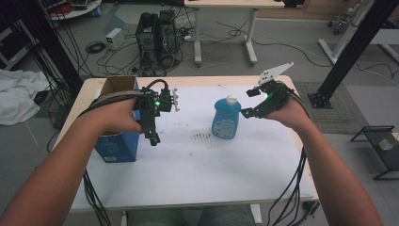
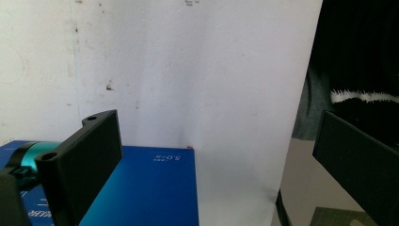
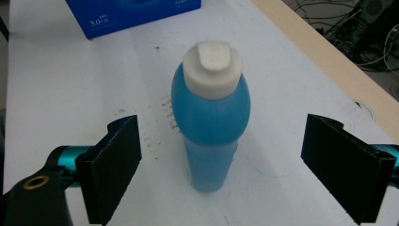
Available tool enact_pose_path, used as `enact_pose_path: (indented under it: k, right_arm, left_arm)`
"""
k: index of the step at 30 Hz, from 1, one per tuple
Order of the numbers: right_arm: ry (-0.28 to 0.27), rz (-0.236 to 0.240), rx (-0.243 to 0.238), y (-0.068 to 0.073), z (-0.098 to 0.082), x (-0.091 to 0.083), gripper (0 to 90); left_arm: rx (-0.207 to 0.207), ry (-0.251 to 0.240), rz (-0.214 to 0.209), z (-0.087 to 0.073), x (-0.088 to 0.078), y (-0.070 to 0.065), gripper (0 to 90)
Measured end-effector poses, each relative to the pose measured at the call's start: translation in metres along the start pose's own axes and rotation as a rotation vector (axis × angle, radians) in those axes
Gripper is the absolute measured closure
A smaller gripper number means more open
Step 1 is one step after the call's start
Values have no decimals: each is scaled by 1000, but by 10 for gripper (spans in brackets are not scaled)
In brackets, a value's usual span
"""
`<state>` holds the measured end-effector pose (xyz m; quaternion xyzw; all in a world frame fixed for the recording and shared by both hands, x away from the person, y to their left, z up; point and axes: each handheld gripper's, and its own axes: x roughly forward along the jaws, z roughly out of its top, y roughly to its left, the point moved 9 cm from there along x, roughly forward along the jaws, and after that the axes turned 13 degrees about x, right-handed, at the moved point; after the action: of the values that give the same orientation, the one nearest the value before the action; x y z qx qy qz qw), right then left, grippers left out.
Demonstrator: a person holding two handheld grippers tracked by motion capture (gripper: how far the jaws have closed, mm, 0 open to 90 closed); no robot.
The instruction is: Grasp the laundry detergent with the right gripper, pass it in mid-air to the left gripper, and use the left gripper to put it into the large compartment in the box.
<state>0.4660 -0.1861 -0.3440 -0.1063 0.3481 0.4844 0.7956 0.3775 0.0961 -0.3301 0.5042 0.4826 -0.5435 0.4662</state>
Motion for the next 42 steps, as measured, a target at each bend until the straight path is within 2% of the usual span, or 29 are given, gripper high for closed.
enact_pose_path:
  k: [2, 5, 9, 11, 12, 19, 23, 25, 26, 27, 29, 32, 42]
  right_arm:
    - [3, 3, -3, -1, -2, 2, 116]
    - [-14, 12, 19, -4, -10, 10, 116]
    - [4, 12, 33, -7, -20, 21, 116]
    - [9, 23, 1, -10, -22, 26, 116]
    - [18, 19, 19, -9, -23, 28, 116]
    - [29, 18, 19, -12, -27, 44, 116]
    - [13, 30, 28, -12, -28, 53, 116]
    - [22, 22, 27, -13, -30, 53, 116]
    - [9, 35, 26, -13, -30, 56, 116]
    - [15, 30, 42, -13, -32, 57, 116]
    - [11, 35, 37, -14, -33, 60, 116]
    - [20, 32, 55, -15, -37, 63, 116]
    - [6, 49, 60, -14, -41, 77, 116]
  left_arm:
    - [-1, -2, -1, 0, 0, 0, 18]
    - [3, -7, 4, 1, 1, 0, 18]
    - [5, 0, 3, 2, 0, 0, 18]
    - [5, -3, 5, 2, 1, 1, 18]
    - [4, -3, 6, 2, 1, 1, 18]
    - [1, -7, 2, 2, 1, 0, 17]
    - [-2, -3, 5, -1, 2, 0, 18]
    - [-3, -7, 3, -1, 2, 0, 18]
    - [-5, -5, 2, -2, 3, 0, 18]
    - [-6, -1, -1, -2, 3, 0, 18]
    - [-7, -6, 0, -2, 4, 0, 17]
    - [-5, -2, 0, -3, 4, 1, 18]
    - [-6, -7, -2, -3, 8, 1, 18]
